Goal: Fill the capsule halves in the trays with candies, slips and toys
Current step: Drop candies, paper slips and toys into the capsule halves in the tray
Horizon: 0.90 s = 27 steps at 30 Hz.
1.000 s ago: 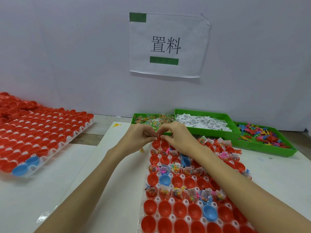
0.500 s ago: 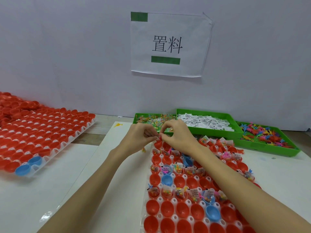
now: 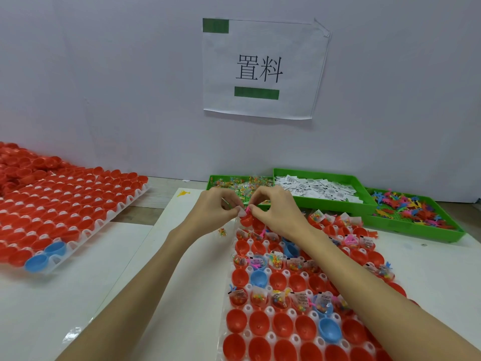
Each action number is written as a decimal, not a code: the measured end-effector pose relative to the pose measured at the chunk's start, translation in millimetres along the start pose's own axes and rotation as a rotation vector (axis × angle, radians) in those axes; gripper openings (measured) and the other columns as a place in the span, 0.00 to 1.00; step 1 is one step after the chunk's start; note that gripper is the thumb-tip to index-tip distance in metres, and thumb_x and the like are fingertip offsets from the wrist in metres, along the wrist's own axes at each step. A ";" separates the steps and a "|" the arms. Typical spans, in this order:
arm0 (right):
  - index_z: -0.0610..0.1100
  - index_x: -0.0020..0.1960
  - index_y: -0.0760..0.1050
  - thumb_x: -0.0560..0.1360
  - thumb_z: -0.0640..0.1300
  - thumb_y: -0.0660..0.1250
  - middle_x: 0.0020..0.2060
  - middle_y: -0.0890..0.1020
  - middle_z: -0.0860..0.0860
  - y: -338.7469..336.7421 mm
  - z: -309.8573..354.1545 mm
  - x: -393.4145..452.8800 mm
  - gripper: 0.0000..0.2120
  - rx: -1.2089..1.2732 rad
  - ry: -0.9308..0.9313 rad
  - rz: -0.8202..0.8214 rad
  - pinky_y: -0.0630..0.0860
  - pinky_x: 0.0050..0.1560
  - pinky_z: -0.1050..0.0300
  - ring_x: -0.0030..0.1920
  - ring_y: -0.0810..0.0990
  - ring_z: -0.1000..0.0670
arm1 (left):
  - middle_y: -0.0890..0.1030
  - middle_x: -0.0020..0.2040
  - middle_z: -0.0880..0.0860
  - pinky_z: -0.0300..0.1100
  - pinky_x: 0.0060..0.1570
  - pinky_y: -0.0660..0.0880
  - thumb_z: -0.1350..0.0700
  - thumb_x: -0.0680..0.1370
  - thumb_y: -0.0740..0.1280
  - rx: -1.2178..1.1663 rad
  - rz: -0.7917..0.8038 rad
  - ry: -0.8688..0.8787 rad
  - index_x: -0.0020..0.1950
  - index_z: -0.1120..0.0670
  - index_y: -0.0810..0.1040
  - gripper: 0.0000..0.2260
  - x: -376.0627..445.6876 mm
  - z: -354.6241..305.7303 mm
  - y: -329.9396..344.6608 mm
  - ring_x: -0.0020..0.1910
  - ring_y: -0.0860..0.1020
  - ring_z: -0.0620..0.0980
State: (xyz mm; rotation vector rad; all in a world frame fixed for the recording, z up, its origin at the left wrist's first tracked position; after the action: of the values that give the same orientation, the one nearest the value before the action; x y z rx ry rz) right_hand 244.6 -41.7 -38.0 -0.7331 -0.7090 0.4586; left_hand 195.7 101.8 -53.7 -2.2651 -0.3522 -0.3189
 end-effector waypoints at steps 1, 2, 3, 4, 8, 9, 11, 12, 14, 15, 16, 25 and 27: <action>0.47 0.47 0.81 0.76 0.44 0.72 0.42 0.82 0.56 -0.4 1.4 0.0 0.01 -0.020 -0.015 0.003 0.73 0.63 0.42 0.52 0.78 0.51 | 0.83 0.40 0.42 0.27 0.33 0.75 0.59 0.76 0.73 -0.007 -0.001 -0.003 0.45 0.47 0.85 0.07 0.3 0.3 -0.6 0.37 0.81 0.35; 0.48 0.47 0.80 0.76 0.44 0.71 0.42 0.81 0.57 -1.1 2.5 -0.2 0.01 -0.034 -0.029 0.002 0.73 0.63 0.42 0.52 0.78 0.51 | 0.84 0.40 0.42 0.27 0.33 0.75 0.59 0.76 0.74 -0.016 -0.003 -0.010 0.44 0.47 0.85 0.06 0.8 0.9 -0.9 0.37 0.81 0.35; 0.48 0.47 0.79 0.76 0.43 0.71 0.42 0.80 0.57 -2.1 3.1 -0.2 0.01 -0.038 -0.038 -0.001 0.73 0.63 0.42 0.52 0.78 0.51 | 0.84 0.40 0.42 0.27 0.33 0.75 0.58 0.75 0.75 -0.028 -0.006 -0.019 0.44 0.47 0.85 0.05 1.3 1.7 -1.3 0.38 0.82 0.36; 0.48 0.47 0.79 0.76 0.43 0.70 0.41 0.80 0.58 -2.7 3.3 -0.4 0.01 -0.036 -0.046 -0.003 0.73 0.63 0.42 0.51 0.78 0.51 | 0.85 0.40 0.42 0.27 0.34 0.76 0.57 0.75 0.76 -0.041 -0.012 -0.029 0.44 0.47 0.85 0.04 1.8 2.7 -1.6 0.38 0.82 0.37; 0.48 0.48 0.79 0.77 0.44 0.71 0.42 0.76 0.62 -1.0 2.0 -2.3 0.02 -0.053 -0.081 0.018 0.73 0.65 0.43 0.52 0.78 0.52 | 0.85 0.39 0.43 0.28 0.36 0.78 0.59 0.75 0.76 -0.046 -0.018 -0.035 0.44 0.47 0.85 0.06 1.3 2.6 0.6 0.39 0.83 0.37; 0.49 0.48 0.79 0.77 0.44 0.71 0.42 0.77 0.61 0.3 0.1 -3.1 0.02 -0.059 -0.076 0.022 0.72 0.65 0.44 0.53 0.77 0.52 | 0.85 0.39 0.43 0.28 0.36 0.78 0.59 0.75 0.76 -0.050 -0.022 -0.031 0.44 0.47 0.85 0.06 0.7 1.9 1.6 0.38 0.83 0.37; 0.51 0.48 0.78 0.77 0.45 0.71 0.44 0.78 0.59 1.8 -4.3 -5.3 0.03 -0.053 -0.050 0.006 0.71 0.62 0.49 0.55 0.74 0.52 | 0.85 0.38 0.43 0.27 0.35 0.76 0.58 0.75 0.77 -0.068 -0.031 -0.029 0.44 0.48 0.85 0.05 -0.3 0.9 3.7 0.37 0.83 0.36; 0.51 0.47 0.77 0.77 0.44 0.71 0.44 0.78 0.59 1.6 -6.2 -6.5 0.04 -0.041 -0.037 -0.013 0.70 0.59 0.52 0.55 0.73 0.53 | 0.85 0.38 0.43 0.27 0.35 0.76 0.57 0.75 0.78 -0.079 -0.031 -0.032 0.44 0.50 0.86 0.03 -0.6 0.7 5.4 0.37 0.83 0.36; 0.50 0.46 0.76 0.77 0.43 0.71 0.43 0.77 0.58 0.5 -8.0 -7.4 0.04 -0.024 -0.021 -0.042 0.67 0.53 0.57 0.53 0.72 0.53 | 0.86 0.38 0.45 0.29 0.37 0.78 0.55 0.74 0.79 -0.113 -0.033 -0.051 0.44 0.52 0.86 0.03 -1.3 1.8 8.1 0.38 0.83 0.38; 0.50 0.46 0.77 0.77 0.43 0.71 0.43 0.78 0.58 0.0 -8.1 -7.3 0.04 -0.021 -0.017 -0.044 0.66 0.52 0.58 0.53 0.71 0.53 | 0.86 0.39 0.46 0.30 0.39 0.79 0.54 0.74 0.79 -0.136 -0.035 -0.067 0.45 0.53 0.86 0.04 -1.7 2.9 8.7 0.39 0.84 0.40; 0.49 0.45 0.77 0.77 0.43 0.71 0.43 0.78 0.57 -0.4 -7.7 -6.9 0.04 -0.021 -0.015 -0.041 0.66 0.51 0.58 0.52 0.72 0.53 | 0.87 0.40 0.47 0.31 0.41 0.80 0.54 0.74 0.79 -0.158 -0.035 -0.079 0.45 0.53 0.86 0.05 -1.8 3.9 9.0 0.40 0.84 0.40; 0.45 0.45 0.80 0.74 0.41 0.75 0.41 0.83 0.55 -3.9 -9.4 -6.4 0.03 0.126 0.057 -0.066 0.76 0.49 0.68 0.47 0.81 0.59 | 0.87 0.44 0.49 0.33 0.46 0.81 0.55 0.75 0.77 -0.152 -0.001 -0.069 0.49 0.54 0.83 0.06 -3.7 4.3 10.8 0.43 0.85 0.42; 0.45 0.45 0.80 0.75 0.41 0.73 0.42 0.82 0.57 -4.7 -5.0 -7.5 0.03 0.070 -0.001 -0.050 0.77 0.55 0.61 0.49 0.81 0.56 | 0.86 0.44 0.50 0.35 0.46 0.81 0.58 0.76 0.76 -0.108 -0.011 -0.025 0.49 0.55 0.83 0.05 -3.8 0.2 9.8 0.43 0.85 0.43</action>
State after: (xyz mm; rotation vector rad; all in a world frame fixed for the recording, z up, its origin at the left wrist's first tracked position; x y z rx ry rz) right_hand 243.7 -51.5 -40.3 -0.6475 -0.7073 0.4359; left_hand 195.6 95.1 -61.8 -2.3753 -0.3684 -0.3230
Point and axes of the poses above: each hand's wrist, its own x-axis towards the middle knuckle, its own y-axis out of the palm, z = x × y, the point moved 8 cm from there along x, towards the middle knuckle
